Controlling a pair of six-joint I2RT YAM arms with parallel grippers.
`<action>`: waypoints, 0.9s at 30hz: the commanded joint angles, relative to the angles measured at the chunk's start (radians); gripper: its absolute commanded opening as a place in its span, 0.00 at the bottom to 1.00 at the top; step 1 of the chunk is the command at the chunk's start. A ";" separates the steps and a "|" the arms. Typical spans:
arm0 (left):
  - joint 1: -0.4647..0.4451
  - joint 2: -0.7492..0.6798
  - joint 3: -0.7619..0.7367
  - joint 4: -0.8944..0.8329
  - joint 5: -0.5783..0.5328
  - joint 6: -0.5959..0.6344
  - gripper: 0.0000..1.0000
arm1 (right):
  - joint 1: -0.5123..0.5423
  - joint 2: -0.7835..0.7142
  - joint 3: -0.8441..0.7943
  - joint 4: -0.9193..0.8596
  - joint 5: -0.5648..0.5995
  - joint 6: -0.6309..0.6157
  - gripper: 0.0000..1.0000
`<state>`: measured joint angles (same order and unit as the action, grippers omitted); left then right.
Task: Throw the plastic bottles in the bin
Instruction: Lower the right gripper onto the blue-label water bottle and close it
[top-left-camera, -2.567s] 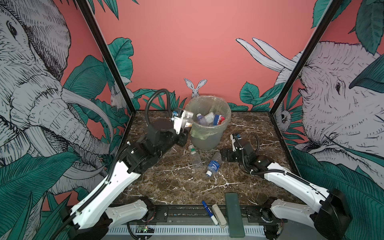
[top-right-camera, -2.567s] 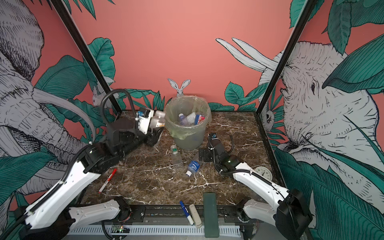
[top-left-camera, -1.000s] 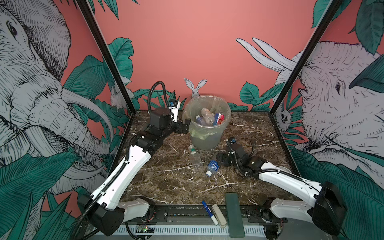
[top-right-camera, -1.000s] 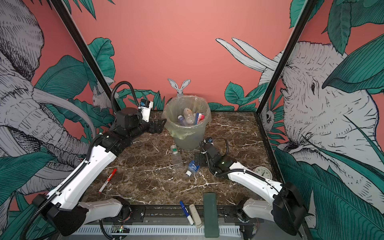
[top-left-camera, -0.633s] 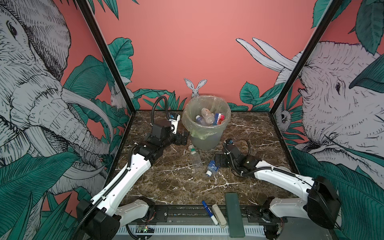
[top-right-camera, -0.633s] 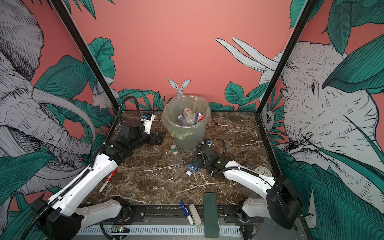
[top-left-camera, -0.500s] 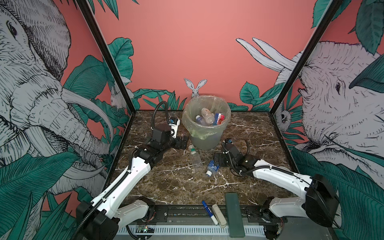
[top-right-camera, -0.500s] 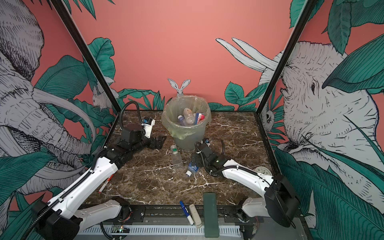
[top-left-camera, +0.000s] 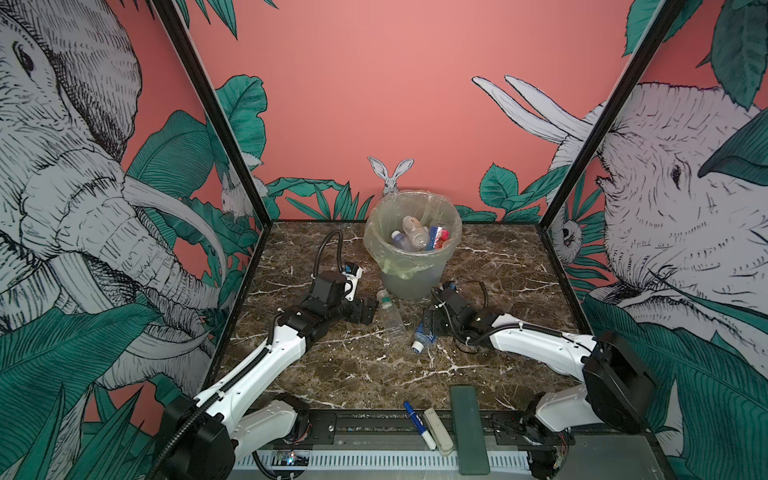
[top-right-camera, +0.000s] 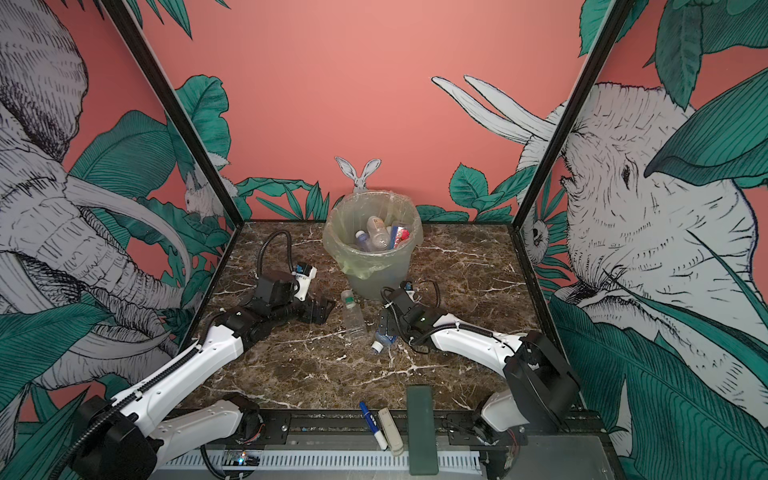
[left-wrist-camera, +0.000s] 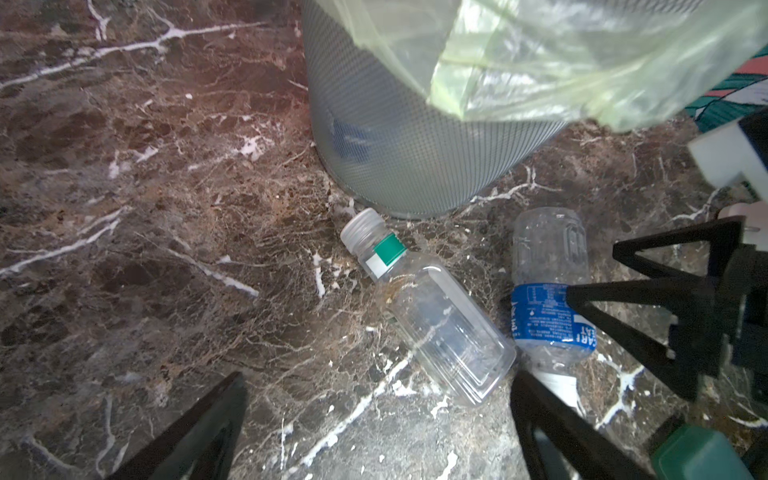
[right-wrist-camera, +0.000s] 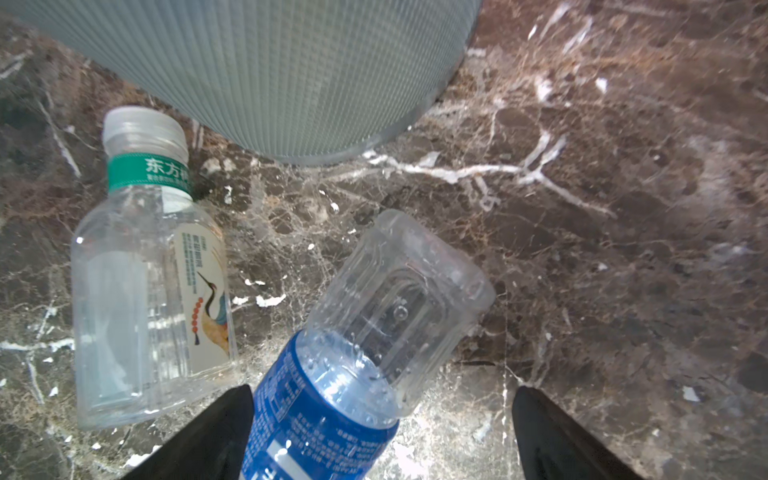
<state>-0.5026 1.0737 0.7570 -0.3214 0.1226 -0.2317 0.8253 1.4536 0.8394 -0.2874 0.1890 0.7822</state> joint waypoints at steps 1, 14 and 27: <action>-0.003 -0.022 -0.016 0.010 0.015 -0.012 1.00 | 0.005 0.027 0.035 0.024 -0.012 0.028 0.99; -0.018 -0.026 -0.029 -0.024 -0.002 0.002 1.00 | 0.007 0.115 0.073 0.012 -0.038 0.026 0.99; -0.045 -0.029 -0.039 -0.028 -0.009 -0.021 1.00 | 0.006 0.135 0.053 -0.001 -0.031 0.014 0.95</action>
<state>-0.5365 1.0634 0.7357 -0.3393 0.1181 -0.2379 0.8261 1.5814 0.8978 -0.2745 0.1417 0.7963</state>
